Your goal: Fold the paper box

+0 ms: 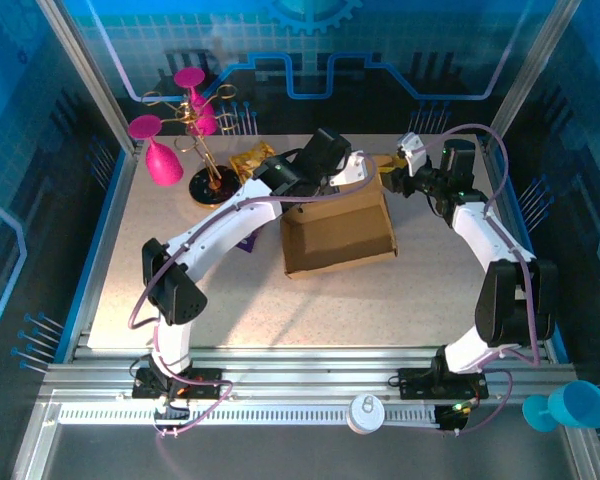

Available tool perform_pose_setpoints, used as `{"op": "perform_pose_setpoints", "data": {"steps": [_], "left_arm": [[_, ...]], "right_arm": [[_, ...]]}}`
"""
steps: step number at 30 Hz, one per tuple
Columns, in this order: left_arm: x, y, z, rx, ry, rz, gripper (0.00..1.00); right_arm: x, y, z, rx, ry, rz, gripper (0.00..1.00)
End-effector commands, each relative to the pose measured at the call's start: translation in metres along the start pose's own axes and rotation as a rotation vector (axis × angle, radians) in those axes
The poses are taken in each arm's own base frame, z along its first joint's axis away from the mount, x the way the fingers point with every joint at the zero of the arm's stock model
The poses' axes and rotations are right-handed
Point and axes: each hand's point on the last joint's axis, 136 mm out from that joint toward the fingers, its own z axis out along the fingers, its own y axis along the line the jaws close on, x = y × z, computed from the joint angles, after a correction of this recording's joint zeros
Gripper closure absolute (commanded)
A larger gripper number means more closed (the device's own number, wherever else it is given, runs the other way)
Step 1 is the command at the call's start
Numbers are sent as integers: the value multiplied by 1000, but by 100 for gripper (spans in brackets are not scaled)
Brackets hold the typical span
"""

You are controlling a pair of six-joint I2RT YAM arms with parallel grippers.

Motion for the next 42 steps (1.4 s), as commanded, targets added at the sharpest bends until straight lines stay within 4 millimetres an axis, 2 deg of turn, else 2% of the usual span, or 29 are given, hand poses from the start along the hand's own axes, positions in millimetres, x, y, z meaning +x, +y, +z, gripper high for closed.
{"op": "perform_pose_setpoints", "data": {"steps": [1,10,19,25,27,30,31,33,34,36,38,42], "left_arm": [[-9,13,-16,-20,-68,-25,100],[-11,12,-15,-11,-82,-49,100],[-11,13,-15,-7,-84,-62,100],[-13,15,-17,-9,-90,-79,100],[-14,16,-18,-10,-93,-88,100],[-15,20,-21,-18,-100,-130,100],[-16,22,-23,-23,-105,-154,97],[-19,30,-32,-30,-132,-243,73],[-20,33,-36,-23,-147,-290,66],[-20,40,-50,-2,-190,-436,53],[-12,54,-64,0,-230,-610,40],[16,72,-94,61,-333,-924,28]], "right_arm": [[-12,7,7,-23,-28,-28,62],[-21,17,8,-32,-46,-26,75],[-22,25,4,-28,-57,-32,71],[-22,26,5,-25,-47,-34,76],[-21,28,7,-22,-42,-35,82],[-20,28,7,-9,-33,-39,100],[-18,28,6,-1,-29,-41,100],[-18,23,0,21,-42,-34,100],[-17,20,-3,26,-53,-24,100],[-15,17,-9,27,-68,-8,100],[-11,16,-13,19,-66,-4,100],[-4,14,-20,12,-65,12,100]]}}
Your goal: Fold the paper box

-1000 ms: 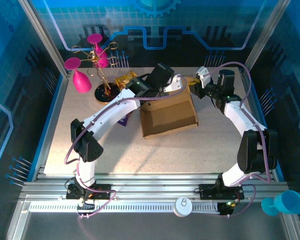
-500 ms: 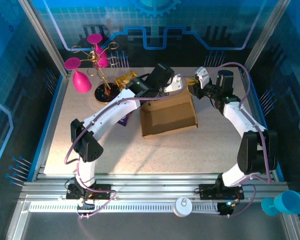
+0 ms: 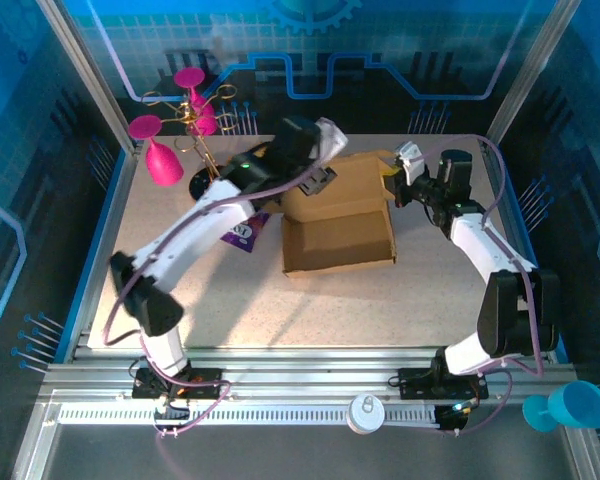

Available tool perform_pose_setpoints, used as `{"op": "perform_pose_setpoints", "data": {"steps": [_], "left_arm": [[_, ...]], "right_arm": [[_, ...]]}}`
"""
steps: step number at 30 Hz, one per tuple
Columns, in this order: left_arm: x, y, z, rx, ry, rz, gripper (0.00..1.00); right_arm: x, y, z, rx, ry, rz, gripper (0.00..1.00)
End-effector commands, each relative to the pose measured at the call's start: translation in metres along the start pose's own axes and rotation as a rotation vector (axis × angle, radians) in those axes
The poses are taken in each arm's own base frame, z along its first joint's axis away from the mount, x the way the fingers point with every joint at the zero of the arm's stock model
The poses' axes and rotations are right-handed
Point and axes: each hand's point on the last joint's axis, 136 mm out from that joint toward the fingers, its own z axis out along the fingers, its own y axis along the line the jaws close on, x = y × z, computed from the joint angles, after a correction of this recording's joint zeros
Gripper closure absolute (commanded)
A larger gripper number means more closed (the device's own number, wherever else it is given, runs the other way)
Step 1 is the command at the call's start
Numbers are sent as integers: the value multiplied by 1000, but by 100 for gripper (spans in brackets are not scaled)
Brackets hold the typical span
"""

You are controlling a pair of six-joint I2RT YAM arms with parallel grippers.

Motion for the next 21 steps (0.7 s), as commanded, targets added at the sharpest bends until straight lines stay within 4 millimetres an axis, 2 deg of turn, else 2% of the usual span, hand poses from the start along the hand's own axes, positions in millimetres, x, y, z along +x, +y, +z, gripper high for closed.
{"op": "perform_pose_setpoints", "data": {"steps": [1,4,6,9,12,15,21], "left_arm": [[-16,35,-50,42,-163,-379,27],[12,53,-63,53,-154,-516,26],[46,62,-62,32,-89,-600,29],[98,63,-49,74,20,-726,37],[137,57,-27,130,96,-804,42],[156,53,-7,156,126,-797,43],[157,54,27,168,61,-683,42]], "right_arm": [[-13,0,-13,-7,-55,-17,100],[-7,-4,-17,-1,-53,1,100],[-5,-5,-19,-2,-55,9,100],[-2,-7,-20,-6,-51,19,100],[0,-7,-19,-14,-46,25,100],[2,-7,-18,-24,-38,30,100],[11,-12,-17,-40,-9,63,100]]}}
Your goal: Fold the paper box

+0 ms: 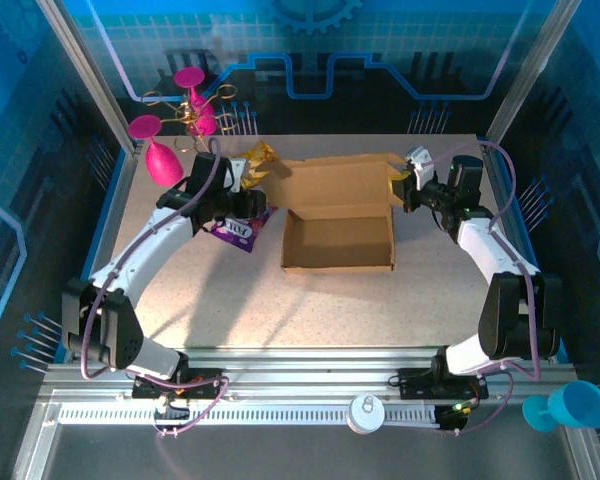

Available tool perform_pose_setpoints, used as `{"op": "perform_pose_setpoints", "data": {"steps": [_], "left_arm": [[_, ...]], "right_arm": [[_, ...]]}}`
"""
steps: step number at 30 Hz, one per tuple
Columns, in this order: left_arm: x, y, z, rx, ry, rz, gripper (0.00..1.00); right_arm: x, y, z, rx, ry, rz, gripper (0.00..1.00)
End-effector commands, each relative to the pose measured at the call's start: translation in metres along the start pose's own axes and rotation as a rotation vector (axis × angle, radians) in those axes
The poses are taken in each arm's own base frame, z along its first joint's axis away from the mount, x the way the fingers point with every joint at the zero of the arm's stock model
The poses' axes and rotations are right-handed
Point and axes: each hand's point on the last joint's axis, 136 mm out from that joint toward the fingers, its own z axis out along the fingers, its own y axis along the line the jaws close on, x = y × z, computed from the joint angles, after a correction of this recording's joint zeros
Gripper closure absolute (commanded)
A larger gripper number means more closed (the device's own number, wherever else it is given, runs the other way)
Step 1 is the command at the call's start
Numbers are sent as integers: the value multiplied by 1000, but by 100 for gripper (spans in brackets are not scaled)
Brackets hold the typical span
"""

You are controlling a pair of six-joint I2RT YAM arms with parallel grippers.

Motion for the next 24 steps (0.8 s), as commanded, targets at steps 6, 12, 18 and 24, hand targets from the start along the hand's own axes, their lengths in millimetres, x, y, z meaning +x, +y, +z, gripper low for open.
{"op": "perform_pose_setpoints", "data": {"steps": [6,12,18,24], "left_arm": [[-44,-21,22,140,-192,167,39],[-48,-28,48,220,-220,172,38],[-57,-37,76,293,-232,162,36],[-61,-48,107,361,-217,160,35]], "right_arm": [[5,-14,-4,-20,30,33,100],[18,-25,-13,-4,65,73,100],[29,-31,-27,21,88,99,100],[40,-35,-32,33,109,127,100]]}}
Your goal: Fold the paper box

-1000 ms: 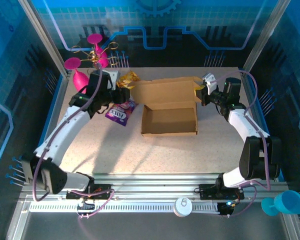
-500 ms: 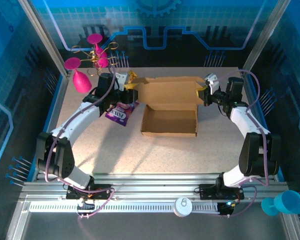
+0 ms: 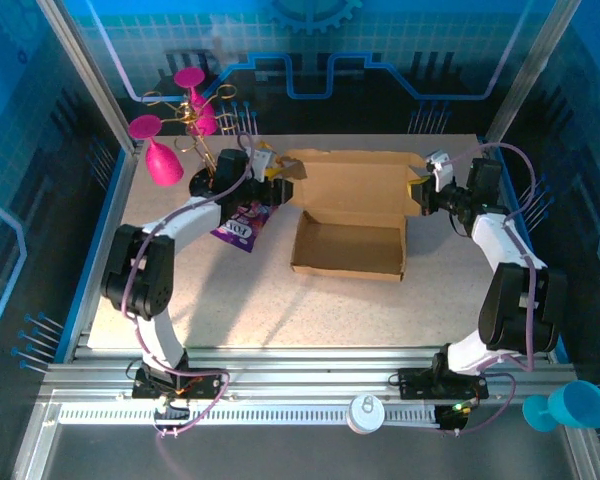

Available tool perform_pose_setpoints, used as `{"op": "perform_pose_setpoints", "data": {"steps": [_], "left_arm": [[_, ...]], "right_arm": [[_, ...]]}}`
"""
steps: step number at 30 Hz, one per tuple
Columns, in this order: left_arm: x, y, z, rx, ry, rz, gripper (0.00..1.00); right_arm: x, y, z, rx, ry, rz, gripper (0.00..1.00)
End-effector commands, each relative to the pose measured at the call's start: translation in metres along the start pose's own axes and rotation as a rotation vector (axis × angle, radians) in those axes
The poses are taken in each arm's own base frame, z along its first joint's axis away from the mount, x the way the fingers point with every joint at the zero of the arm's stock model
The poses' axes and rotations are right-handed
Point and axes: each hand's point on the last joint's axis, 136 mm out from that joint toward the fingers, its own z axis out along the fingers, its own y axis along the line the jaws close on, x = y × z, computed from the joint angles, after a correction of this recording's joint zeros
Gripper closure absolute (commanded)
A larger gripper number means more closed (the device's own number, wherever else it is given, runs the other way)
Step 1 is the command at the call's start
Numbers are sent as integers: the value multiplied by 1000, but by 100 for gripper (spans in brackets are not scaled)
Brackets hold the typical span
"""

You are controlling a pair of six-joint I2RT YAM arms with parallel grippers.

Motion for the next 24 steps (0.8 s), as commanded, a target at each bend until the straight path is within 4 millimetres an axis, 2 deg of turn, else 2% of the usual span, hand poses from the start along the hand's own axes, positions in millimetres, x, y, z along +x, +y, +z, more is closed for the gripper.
{"op": "perform_pose_setpoints", "data": {"steps": [1,5,14,17,24], "left_arm": [[-26,-18,11,96,-69,33,35],[-30,-18,20,125,-85,35,35],[-33,-32,36,176,-76,32,38],[-32,-37,39,170,-47,44,46],[-36,-41,29,50,-52,50,69]], "right_arm": [[4,1,-8,-7,11,-1,100],[3,-3,-10,-1,13,0,100],[3,-6,-8,0,18,7,100],[1,-8,-7,6,14,10,100],[-7,-17,-3,78,-5,36,100]]}}
